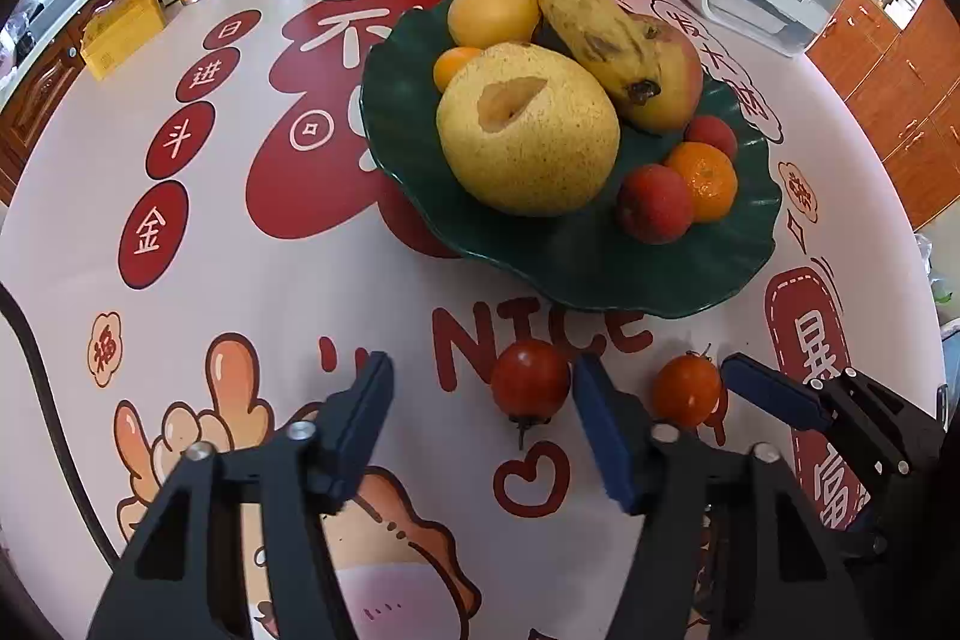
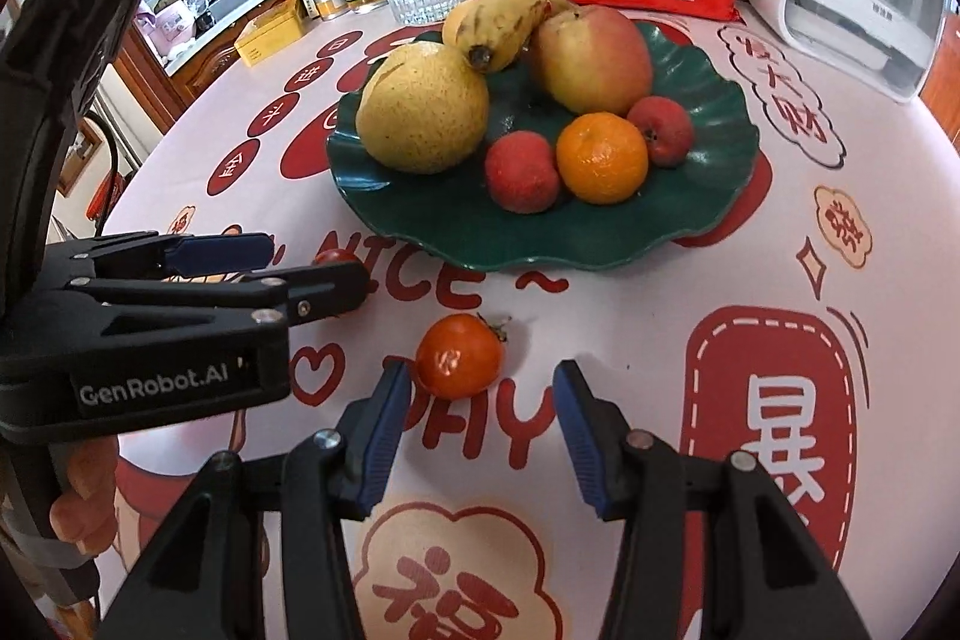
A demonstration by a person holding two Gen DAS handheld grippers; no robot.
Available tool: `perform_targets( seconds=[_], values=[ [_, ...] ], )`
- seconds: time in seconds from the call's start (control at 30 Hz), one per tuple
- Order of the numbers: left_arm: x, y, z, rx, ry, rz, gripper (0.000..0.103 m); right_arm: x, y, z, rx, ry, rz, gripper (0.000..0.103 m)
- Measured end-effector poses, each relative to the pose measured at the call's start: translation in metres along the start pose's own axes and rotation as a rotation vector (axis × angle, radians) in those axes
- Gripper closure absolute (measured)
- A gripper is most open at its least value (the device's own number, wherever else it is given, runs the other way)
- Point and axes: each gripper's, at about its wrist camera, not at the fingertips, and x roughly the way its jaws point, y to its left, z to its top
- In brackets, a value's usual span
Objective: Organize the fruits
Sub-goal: 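Close the left tool on one cherry tomato while the right tool grasps the other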
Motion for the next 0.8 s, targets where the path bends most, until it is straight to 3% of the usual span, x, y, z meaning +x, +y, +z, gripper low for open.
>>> perform_targets(
  seconds=[0.2,0.47,0.8],
  values=[
    [0.002,-0.005,-0.002,0.016,0.007,-0.017,0.064,0.002,0.005,0.000,-0.030,-0.017,-0.023,0.058],
    [0.002,-0.013,-0.006,0.038,0.001,-0.018,0.078,0.003,0.006,0.000,-0.051,-0.032,-0.049,0.070],
    [-0.003,-0.009,-0.013,0.028,-0.011,-0.023,0.079,0.002,0.003,-0.001,-0.037,-0.035,-0.036,0.073]
  ],
)
